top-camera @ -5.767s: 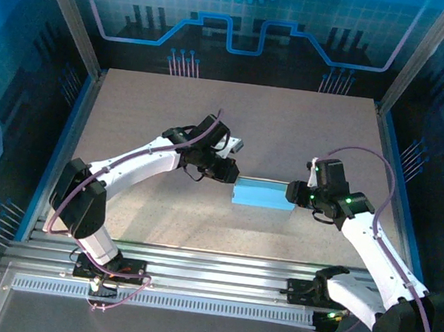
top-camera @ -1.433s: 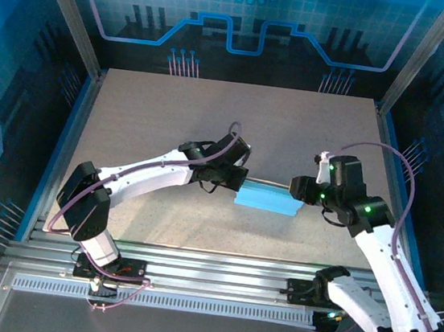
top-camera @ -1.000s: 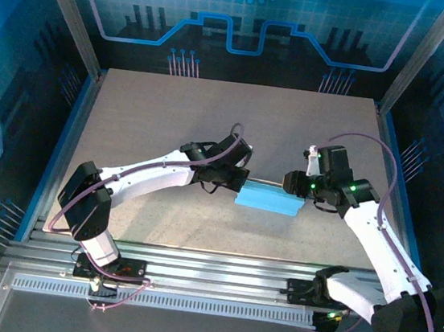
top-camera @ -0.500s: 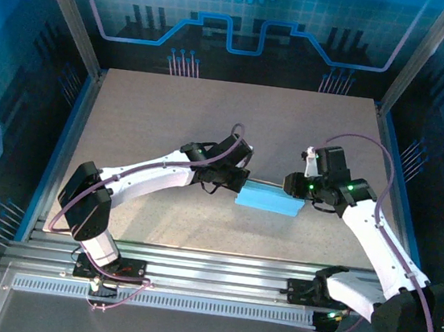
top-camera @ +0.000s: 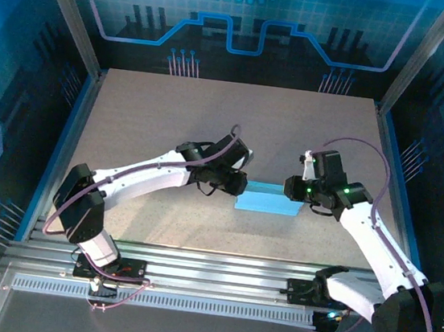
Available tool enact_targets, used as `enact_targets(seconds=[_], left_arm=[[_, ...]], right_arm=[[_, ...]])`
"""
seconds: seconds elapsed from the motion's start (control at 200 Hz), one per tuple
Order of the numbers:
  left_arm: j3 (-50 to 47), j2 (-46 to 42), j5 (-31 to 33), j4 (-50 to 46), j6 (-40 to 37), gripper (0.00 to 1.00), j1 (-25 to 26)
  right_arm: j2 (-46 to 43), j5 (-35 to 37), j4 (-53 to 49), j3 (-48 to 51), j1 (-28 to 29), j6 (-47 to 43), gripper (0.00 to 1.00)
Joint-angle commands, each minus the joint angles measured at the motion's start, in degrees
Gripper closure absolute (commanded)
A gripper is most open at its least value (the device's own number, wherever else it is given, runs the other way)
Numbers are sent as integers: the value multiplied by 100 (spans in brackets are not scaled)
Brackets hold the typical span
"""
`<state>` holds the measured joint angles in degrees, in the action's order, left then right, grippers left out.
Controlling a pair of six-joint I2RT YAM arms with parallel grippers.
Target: Fold the paper box
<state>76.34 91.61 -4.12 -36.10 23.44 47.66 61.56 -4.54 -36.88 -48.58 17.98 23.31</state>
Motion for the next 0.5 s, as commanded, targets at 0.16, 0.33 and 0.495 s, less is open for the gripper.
enact_targets(seconds=[0.16, 0.33, 0.495], left_arm=[[-109, -454, -940, 389, 44, 77, -335], [-48, -153, -1057, 671, 43, 79, -332], [-70, 157, -1241, 899, 45, 81, -326]], right_arm=[[-98, 56, 82, 254, 159, 32, 78], [-263, 107, 213, 404, 215, 80, 78], [-372, 148, 269, 513, 250, 84, 78]])
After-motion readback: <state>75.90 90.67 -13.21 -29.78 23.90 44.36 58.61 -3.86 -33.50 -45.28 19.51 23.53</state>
